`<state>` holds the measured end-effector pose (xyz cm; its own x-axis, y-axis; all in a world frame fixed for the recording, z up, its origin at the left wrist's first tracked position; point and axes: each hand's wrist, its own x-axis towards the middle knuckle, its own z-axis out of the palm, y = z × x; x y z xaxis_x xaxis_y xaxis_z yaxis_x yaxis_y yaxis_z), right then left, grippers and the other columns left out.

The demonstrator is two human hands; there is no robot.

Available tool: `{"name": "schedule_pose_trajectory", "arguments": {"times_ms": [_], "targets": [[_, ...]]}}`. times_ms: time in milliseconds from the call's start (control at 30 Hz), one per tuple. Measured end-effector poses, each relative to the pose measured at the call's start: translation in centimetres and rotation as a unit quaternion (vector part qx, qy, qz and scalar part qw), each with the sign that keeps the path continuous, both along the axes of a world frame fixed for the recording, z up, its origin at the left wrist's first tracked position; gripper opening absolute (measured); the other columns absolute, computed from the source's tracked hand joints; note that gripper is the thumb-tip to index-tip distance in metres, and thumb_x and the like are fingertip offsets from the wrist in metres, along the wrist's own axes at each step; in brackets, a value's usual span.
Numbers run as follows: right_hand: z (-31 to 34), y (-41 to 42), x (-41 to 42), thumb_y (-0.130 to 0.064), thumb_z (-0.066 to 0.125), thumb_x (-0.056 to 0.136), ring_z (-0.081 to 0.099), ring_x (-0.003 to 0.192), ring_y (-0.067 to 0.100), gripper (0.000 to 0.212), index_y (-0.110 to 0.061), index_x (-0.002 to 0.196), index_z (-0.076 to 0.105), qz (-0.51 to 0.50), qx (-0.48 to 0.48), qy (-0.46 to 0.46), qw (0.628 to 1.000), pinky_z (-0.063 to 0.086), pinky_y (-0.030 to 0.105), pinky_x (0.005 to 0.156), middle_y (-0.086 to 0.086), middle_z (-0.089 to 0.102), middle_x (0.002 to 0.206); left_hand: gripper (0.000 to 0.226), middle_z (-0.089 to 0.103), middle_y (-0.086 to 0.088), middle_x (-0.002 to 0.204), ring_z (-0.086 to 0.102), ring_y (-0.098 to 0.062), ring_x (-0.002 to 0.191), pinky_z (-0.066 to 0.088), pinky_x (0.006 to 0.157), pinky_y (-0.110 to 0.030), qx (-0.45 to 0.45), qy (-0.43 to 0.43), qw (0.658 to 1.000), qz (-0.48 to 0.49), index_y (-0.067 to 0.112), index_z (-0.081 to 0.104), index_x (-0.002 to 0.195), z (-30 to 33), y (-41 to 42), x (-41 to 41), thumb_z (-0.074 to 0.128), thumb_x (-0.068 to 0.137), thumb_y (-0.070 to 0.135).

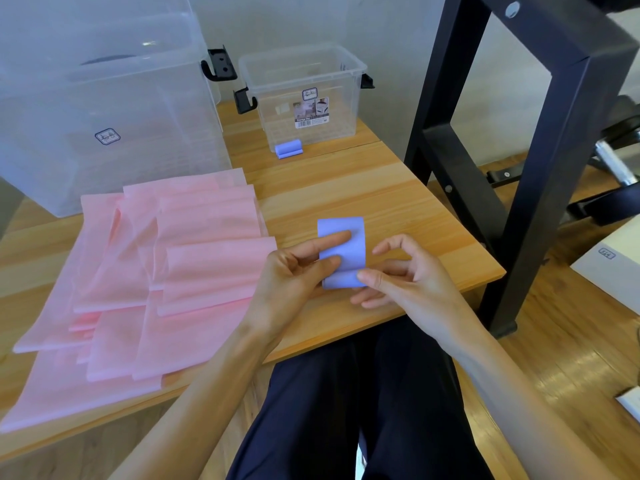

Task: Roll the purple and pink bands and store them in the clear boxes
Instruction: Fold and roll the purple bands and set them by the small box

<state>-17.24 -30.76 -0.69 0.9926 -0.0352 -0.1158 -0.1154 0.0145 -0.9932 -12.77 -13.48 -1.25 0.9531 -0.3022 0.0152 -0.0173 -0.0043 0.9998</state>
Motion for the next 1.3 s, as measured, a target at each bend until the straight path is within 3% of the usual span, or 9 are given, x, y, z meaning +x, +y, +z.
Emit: {"name": "schedule_pose_trajectory", "arguments": {"times_ms": [167,233,367,533,700,867,1000,1200,1300], "targets": [[0.32,-0.04,0.32,-0.015,0.071,0.089,0.072,0.064,0.028,0.026,-0.005,0.109,0.059,0.000,0.000,0.028,1.000,0.062,0.036,0.065,0.020,0.072,0.079,0.037,0.065,0.000,0.093,0.059,-0.011,0.090,0.050,0.086,-0.021,-0.001,-0.012,1.000,-0.022,0.031,0.073,0.114,-0.26,0.39,0.08,0.073,0.086,0.006],[0.39,-0.02,0.26,-0.020,0.071,0.087,0.071,0.065,0.027,0.027,-0.006,0.108,0.063,0.006,0.003,0.029,1.000,0.063,0.035,0.064,0.020,0.072,0.079,0.036,0.071,0.007,0.101,0.062,-0.007,0.095,0.050,0.087,-0.017,-0.001,-0.012,1.000,-0.012,0.031,0.072,0.114,-0.29,0.41,0.09,0.071,0.087,0.007],[0.34,0.36,0.09,-0.008,0.074,0.084,0.075,0.085,0.026,0.036,-0.006,0.119,0.065,0.023,0.025,0.015,0.999,0.061,0.027,0.072,0.016,0.074,0.101,0.032,0.076,0.007,0.106,0.068,-0.006,0.102,0.052,0.091,-0.021,-0.019,0.013,1.000,-0.008,0.025,0.070,0.117,-0.12,0.26,0.03,0.067,0.089,0.010],[0.39,0.39,0.29,-0.007,0.075,0.084,0.076,0.080,0.026,0.025,0.001,0.107,0.070,-0.005,0.027,0.030,0.999,0.061,0.026,0.069,0.017,0.075,0.092,0.028,0.076,0.012,0.103,0.066,0.001,0.099,0.050,0.093,-0.017,-0.005,0.004,1.000,0.002,0.026,0.072,0.113,-0.09,0.03,-0.08,0.063,0.093,0.008],[0.50,0.30,0.40,-0.019,0.075,0.085,0.075,0.072,0.027,0.026,0.003,0.098,0.071,0.000,0.010,0.068,0.998,0.061,0.027,0.063,0.016,0.075,0.077,0.028,0.065,0.016,0.071,0.055,0.000,0.072,0.048,0.078,-0.014,0.008,-0.003,1.000,-0.001,0.026,0.074,0.109,-0.13,0.09,0.17,0.061,0.094,0.005],[0.64,0.38,0.43,-0.027,0.073,0.085,0.075,0.075,0.027,0.029,-0.002,0.100,0.072,-0.014,0.028,0.074,0.997,0.062,0.027,0.064,0.017,0.075,0.083,0.028,0.076,0.011,0.087,0.068,-0.001,0.088,0.050,0.084,-0.015,-0.020,0.008,0.999,-0.025,0.023,0.073,0.109,0.21,0.22,-0.14,0.068,0.088,0.005],[0.54,0.24,0.32,-0.007,0.077,0.080,0.075,0.088,0.027,0.035,-0.005,0.114,0.069,-0.007,0.065,0.031,0.997,0.060,0.026,0.073,0.016,0.074,0.100,0.026,0.073,0.011,0.077,0.070,-0.005,0.083,0.054,0.085,-0.019,-0.033,0.020,0.999,-0.018,0.017,0.072,0.114,0.12,0.18,-0.14,0.065,0.090,0.008],[0.58,0.49,0.33,-0.015,0.073,0.086,0.076,0.077,0.026,0.019,-0.001,0.099,0.073,-0.020,0.044,0.048,0.998,0.062,0.027,0.067,0.014,0.076,0.083,0.025,0.077,0.005,0.095,0.070,-0.005,0.095,0.049,0.083,-0.014,-0.034,0.003,0.999,-0.016,0.020,0.074,0.106,0.18,0.02,-0.20,0.071,0.083,0.011],[0.66,0.49,0.19,-0.015,0.075,0.084,0.075,0.086,0.022,0.023,-0.005,0.105,0.072,-0.008,0.046,0.033,0.998,0.061,0.025,0.073,0.010,0.076,0.094,0.023,0.077,0.002,0.098,0.071,-0.008,0.097,0.051,0.085,-0.017,-0.036,0.002,0.999,-0.009,0.020,0.074,0.104,0.05,0.07,-0.10,0.070,0.085,0.008]]}}
